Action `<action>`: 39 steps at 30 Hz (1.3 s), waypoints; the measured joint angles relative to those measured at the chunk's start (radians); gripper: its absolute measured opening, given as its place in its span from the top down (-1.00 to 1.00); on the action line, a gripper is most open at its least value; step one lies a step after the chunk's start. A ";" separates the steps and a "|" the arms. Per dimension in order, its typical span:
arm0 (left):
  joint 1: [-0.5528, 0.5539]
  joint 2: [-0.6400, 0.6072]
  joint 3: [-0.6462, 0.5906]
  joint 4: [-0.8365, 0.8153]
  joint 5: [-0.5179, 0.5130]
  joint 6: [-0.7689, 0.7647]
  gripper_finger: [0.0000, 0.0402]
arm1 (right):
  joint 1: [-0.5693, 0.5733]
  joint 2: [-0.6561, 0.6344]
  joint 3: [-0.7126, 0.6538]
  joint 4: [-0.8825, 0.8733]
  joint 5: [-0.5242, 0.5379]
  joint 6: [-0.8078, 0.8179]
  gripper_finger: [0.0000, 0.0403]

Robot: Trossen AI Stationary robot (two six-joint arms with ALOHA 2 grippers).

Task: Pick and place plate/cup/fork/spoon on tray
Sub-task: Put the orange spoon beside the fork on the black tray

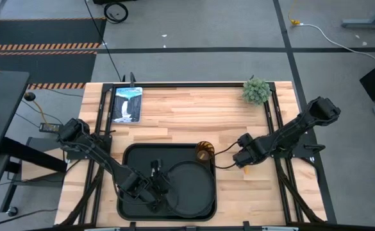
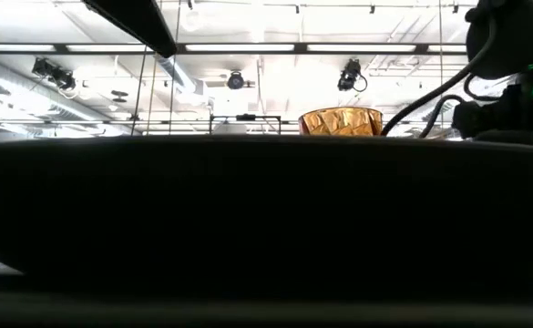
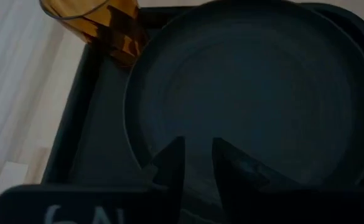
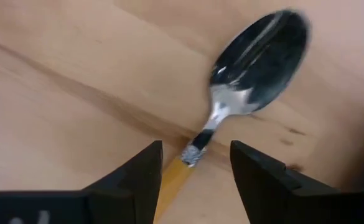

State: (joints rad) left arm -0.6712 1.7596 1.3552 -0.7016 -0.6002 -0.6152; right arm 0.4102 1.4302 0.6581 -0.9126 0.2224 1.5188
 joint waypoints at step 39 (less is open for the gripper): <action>0.000 0.000 0.000 -0.005 0.095 -0.035 0.56 | -0.056 -0.032 -0.003 0.024 -0.154 -0.221 0.78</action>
State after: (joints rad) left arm -0.6716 1.7599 1.3552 -0.7071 -0.5056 -0.6506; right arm 0.3543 1.3977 0.6552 -0.8890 0.0683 1.2980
